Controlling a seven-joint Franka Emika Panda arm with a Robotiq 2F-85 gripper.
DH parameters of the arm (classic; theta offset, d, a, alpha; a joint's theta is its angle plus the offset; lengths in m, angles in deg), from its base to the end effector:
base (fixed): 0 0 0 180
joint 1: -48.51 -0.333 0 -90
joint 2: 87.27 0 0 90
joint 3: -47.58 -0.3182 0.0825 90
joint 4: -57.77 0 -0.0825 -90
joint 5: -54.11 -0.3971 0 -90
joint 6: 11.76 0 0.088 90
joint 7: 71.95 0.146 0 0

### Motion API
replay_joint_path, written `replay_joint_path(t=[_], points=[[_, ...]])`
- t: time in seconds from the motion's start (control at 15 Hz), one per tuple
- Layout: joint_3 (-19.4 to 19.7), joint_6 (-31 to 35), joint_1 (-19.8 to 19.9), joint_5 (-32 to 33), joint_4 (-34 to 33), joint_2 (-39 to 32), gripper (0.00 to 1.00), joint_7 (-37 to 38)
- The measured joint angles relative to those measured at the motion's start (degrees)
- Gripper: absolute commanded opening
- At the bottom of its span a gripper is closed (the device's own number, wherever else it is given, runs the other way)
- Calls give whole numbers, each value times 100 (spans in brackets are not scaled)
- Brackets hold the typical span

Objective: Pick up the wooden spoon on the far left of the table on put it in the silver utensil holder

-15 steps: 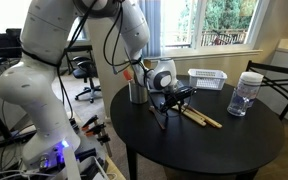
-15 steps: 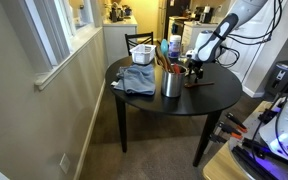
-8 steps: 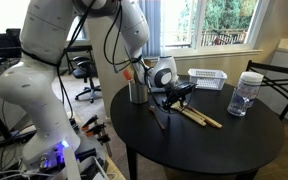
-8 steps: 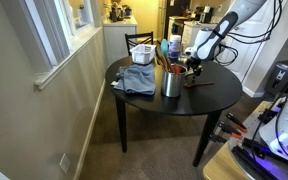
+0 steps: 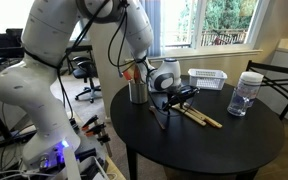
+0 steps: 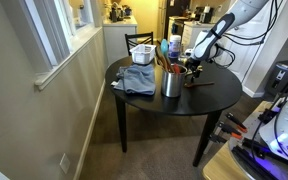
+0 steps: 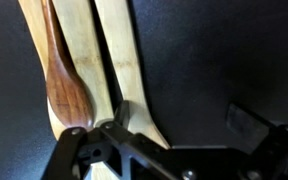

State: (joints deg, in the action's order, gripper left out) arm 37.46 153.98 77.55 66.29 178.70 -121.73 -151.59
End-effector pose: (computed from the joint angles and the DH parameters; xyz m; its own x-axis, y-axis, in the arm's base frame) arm 0.5751 -0.1809 0.1003 0.3386 0.9399 0.0437 0.9204 -0.3405 0.1923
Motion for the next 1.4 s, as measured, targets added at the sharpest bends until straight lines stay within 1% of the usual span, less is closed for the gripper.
replay_joint_path(t=[0.13,0.33,0.6,0.87,1.0,1.2,1.4], points=[[-261,-80,277,-296,-54,-47,100,-361],[-552,-269,579,-669,-142,-96,100,-816],[-887,-769,812,-1243,-263,-116,100,-1314],[-1159,-1149,839,-1939,-264,-110,100,-1700],[-1224,-1261,819,-2198,-262,-104,100,-1835],[-1220,-1306,795,-2432,-261,-58,100,-1928],[-1115,-1305,716,-2489,-261,31,100,-1928]])
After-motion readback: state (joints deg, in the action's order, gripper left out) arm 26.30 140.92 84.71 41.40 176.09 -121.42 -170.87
